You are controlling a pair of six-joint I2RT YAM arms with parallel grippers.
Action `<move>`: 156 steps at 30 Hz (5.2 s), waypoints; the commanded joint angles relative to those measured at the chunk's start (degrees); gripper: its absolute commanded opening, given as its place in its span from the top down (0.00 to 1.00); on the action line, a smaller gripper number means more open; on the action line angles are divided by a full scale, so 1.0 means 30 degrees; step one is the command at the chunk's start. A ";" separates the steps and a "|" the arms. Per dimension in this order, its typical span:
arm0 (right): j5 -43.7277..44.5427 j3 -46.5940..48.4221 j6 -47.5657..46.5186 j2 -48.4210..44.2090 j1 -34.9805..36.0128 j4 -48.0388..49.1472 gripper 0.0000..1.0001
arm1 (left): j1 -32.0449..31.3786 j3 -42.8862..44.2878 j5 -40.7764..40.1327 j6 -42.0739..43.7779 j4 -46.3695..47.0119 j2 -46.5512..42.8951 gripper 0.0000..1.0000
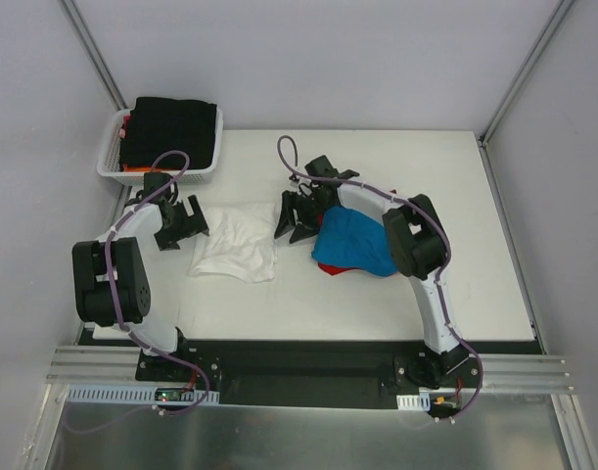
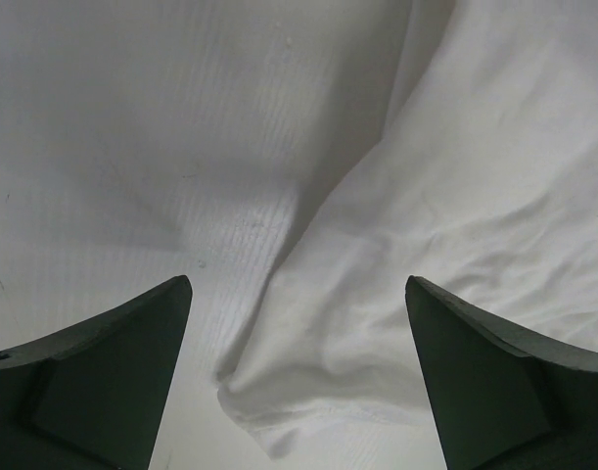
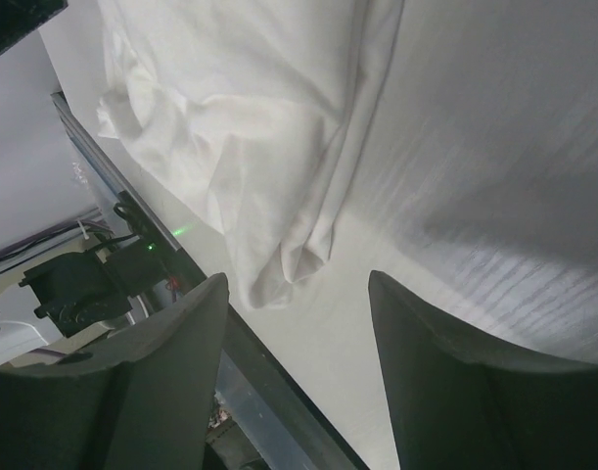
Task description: Fold and stack the t-shirts
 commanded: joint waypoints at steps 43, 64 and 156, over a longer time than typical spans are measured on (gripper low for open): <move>-0.1373 0.2151 0.0779 0.2590 -0.0148 0.1841 0.36 | 0.1305 -0.1619 0.9590 -0.2215 0.3283 0.2751 0.15; -0.1433 0.2180 0.2394 0.2768 0.0819 0.3281 0.94 | -0.0306 -0.0036 0.9561 -0.3153 0.3869 0.4508 1.00; 0.2113 -0.9070 -0.2586 -1.4195 -1.0489 -0.4892 0.99 | -1.2932 1.2032 1.2402 -0.4793 0.1056 0.8578 1.00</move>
